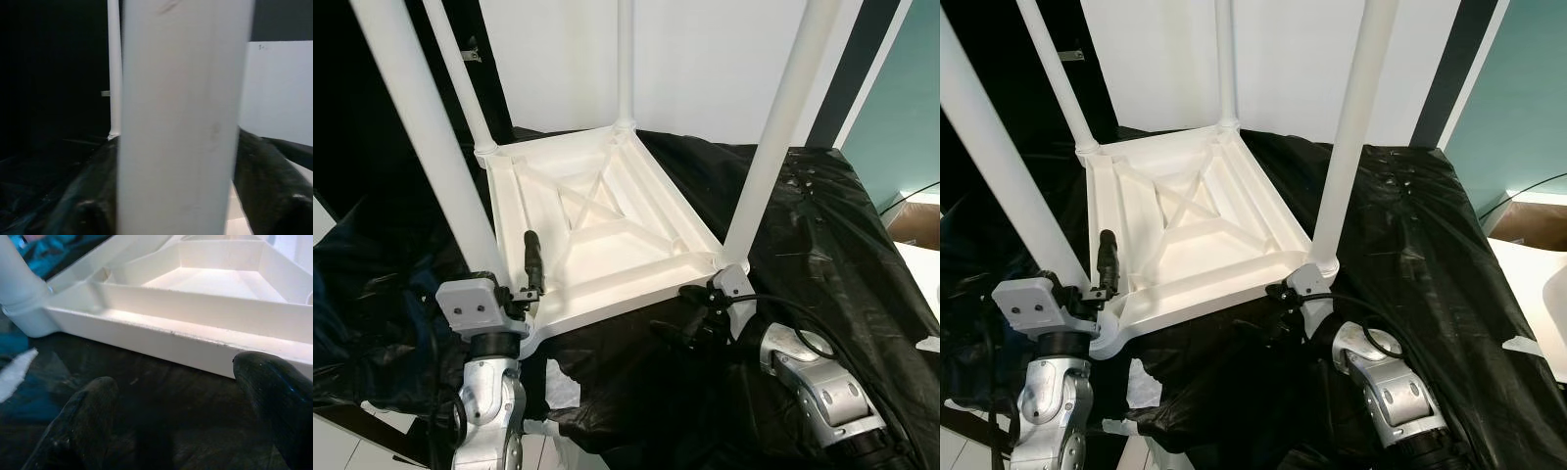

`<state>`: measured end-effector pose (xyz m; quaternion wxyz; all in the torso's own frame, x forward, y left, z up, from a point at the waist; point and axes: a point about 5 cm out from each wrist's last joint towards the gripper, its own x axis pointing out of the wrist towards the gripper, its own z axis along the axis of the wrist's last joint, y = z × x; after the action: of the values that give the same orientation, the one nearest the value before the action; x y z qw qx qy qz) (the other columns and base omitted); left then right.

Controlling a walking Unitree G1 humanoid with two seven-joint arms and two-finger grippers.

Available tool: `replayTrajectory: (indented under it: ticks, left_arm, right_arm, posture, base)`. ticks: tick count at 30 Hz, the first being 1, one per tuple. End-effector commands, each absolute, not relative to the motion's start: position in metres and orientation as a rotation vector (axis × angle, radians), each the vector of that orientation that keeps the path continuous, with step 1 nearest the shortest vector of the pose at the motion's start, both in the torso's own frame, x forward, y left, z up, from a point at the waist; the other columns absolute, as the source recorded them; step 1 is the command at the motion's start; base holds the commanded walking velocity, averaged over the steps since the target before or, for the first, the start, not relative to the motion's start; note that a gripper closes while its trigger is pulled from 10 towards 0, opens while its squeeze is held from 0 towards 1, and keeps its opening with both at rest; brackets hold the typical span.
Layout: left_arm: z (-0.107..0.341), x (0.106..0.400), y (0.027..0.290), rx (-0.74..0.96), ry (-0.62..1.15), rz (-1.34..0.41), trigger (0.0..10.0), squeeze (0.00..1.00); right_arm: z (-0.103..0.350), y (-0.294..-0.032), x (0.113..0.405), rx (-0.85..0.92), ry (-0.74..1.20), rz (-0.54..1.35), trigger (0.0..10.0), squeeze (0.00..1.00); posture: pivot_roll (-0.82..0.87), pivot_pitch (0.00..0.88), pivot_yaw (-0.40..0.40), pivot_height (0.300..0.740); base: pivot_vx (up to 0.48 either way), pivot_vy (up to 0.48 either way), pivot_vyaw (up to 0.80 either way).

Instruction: Building children table

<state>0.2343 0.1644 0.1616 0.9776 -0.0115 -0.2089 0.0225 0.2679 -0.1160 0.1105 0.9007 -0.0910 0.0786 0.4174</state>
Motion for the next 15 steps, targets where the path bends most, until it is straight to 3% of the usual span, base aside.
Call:
replayTrajectory:
  ticks: [1,6,7,9,10,15]
  left_arm:
    - [0.159,0.241,0.161,-0.007,-0.395,0.025,0.0,0.00]
    - [0.164,0.248,0.165,0.017,-0.408,0.034,0.0,0.00]
    - [0.164,0.250,0.167,0.022,-0.401,0.033,6.7,0.00]
    - [0.159,0.251,0.169,0.041,-0.367,0.015,6.7,0.00]
    - [0.150,0.251,0.168,0.056,-0.320,-0.015,10.0,0.00]
    - [0.124,0.241,0.156,0.091,-0.204,-0.123,10.0,0.00]
  right_arm:
    - [0.110,-0.111,0.271,-0.228,0.149,0.875,10.0,0.00]
    - [0.107,-0.109,0.276,-0.319,0.128,0.856,10.0,0.00]
    - [0.106,-0.110,0.278,-0.346,0.125,0.836,10.0,0.00]
    - [0.105,-0.110,0.280,-0.352,0.128,0.820,10.0,0.00]
    - [0.105,-0.110,0.280,-0.354,0.128,0.816,10.0,0.00]
    - [0.103,-0.109,0.279,-0.356,0.126,0.820,10.0,0.00]
  posture:
    - [0.12,0.000,0.000,0.740]
    - [0.12,0.000,-0.003,0.740]
    - [0.12,0.000,-0.003,0.740]
    - [0.12,0.000,0.000,0.740]
    - [0.12,0.000,0.000,0.740]
    - [0.12,0.000,0.005,0.740]
  base:
    - [0.000,0.000,0.00]
    - [0.000,0.000,0.00]
    - [0.000,0.000,0.00]
    - [0.000,0.000,0.00]
    - [0.000,0.000,0.00]
    - [0.000,0.000,0.00]
